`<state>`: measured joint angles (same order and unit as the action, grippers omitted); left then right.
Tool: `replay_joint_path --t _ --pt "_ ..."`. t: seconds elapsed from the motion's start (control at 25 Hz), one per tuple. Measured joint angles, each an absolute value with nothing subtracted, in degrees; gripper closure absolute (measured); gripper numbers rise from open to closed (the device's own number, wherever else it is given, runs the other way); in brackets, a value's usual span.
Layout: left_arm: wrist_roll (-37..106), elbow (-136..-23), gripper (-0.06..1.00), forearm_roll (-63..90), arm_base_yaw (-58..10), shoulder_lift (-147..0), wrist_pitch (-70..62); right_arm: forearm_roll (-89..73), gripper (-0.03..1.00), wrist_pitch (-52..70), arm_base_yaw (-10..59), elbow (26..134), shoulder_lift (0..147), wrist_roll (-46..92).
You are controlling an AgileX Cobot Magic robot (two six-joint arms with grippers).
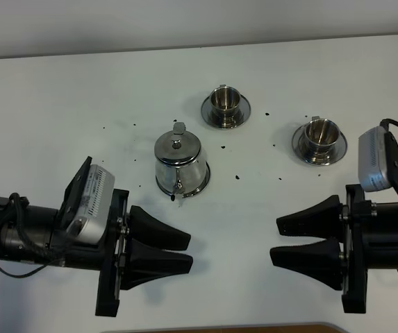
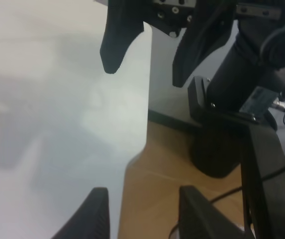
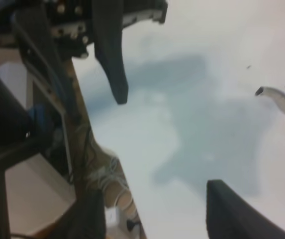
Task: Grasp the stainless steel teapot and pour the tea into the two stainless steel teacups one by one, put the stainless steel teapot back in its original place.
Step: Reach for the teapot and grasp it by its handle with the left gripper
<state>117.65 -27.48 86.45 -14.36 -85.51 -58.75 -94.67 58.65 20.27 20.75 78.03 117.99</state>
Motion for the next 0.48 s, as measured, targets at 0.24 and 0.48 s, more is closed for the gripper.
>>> replay_joint_path --t 0.24,0.48 --pt "117.7 -27.5 0.55 90.9 -14.4 -85.4 -58.7 -99.1 0.51 58.7 20.3 20.8 78.1 118.1" --pt "116.3 -29.6 0.55 94.7 -14.4 -82.3 -56.9 -100.5 0.51 57.5 20.3 23.6 77.9 118.1"
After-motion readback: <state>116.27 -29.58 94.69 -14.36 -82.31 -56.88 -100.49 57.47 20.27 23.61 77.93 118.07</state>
